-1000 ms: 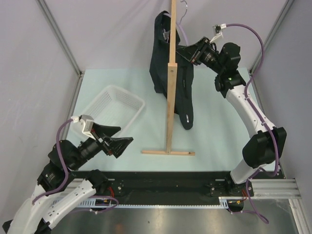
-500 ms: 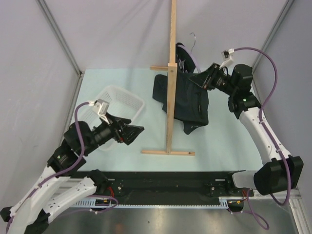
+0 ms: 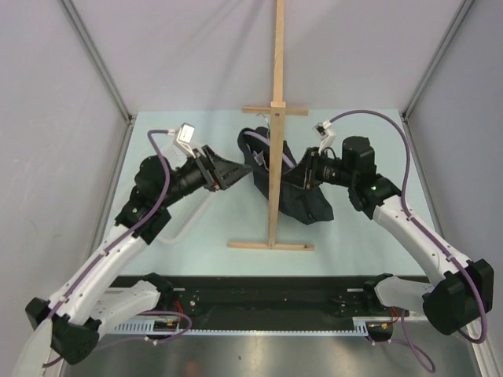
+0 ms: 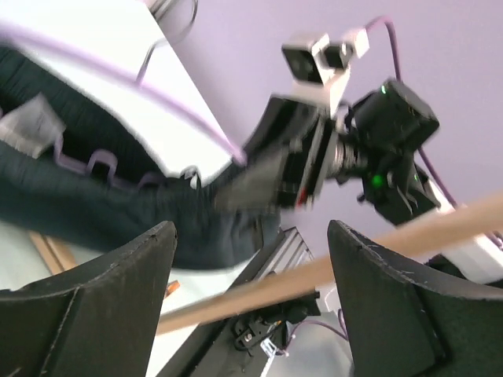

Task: Remove the shorts from the hanger

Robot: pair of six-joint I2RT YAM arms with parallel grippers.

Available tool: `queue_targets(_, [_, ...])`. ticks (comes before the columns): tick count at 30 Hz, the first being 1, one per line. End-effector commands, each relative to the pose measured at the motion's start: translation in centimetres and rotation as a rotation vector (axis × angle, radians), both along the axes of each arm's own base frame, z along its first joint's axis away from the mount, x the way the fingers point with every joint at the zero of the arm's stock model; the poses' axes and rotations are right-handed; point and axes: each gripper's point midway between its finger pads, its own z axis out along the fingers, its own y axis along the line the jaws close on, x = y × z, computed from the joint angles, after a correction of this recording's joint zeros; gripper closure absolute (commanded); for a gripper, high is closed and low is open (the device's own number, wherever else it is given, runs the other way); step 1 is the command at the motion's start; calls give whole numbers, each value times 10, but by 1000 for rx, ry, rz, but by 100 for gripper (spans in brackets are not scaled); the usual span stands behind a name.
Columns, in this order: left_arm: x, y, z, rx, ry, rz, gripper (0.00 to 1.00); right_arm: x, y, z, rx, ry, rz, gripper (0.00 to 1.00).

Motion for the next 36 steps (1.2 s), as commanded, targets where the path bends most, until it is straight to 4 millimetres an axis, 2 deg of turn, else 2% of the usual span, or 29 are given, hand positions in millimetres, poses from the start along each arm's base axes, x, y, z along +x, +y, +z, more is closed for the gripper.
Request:
queue_targets(1, [8, -14, 37, -24, -106, -85, 17, -13, 14, 30, 44, -169, 34, 100])
queue_targets(2, [17, -13, 43, 41, -172, -68, 18, -17, 18, 29, 52, -145, 40, 100])
queue_targets(3, [28, -13, 23, 115, -120, -48, 18, -17, 21, 37, 77, -178, 38, 100])
queue_targets(4, [39, -10, 22, 154, -134, -1, 19, -19, 22, 37, 85, -171, 41, 100])
queue_targets(6, [54, -7, 7, 253, -165, 23, 21, -24, 27, 40, 103, -176, 46, 100])
queue_targets(8, [63, -5, 7, 298, -212, 48, 23, -26, 30, 39, 106, -171, 50, 100])
queue_targets(10, [71, -10, 2, 329, -230, 30, 24, -29, 31, 40, 112, -162, 59, 100])
queue_targets(11, [74, -13, 8, 345, -260, 22, 28, -30, 31, 41, 116, -161, 60, 100])
queue_targets(15, [92, -14, 0, 425, -273, 48, 33, -35, 32, 50, 144, -159, 69, 100])
queue_targets(19, [102, -19, 5, 413, -320, 58, 36, -40, 34, 57, 165, -156, 81, 100])
queue_targets(26, [113, -42, 12, 382, -379, 40, 39, -44, 33, 64, 178, -158, 95, 100])
queue_targets(31, [126, -59, 5, 392, -392, 33, 42, -51, 31, 69, 189, -163, 103, 100])
queue_targets(34, [128, -63, 3, 383, -394, 26, 49, -55, 30, 71, 191, -164, 109, 100])
queue_targets(36, [127, -68, 15, 352, -427, 26, 54, -57, 31, 69, 189, -157, 117, 100])
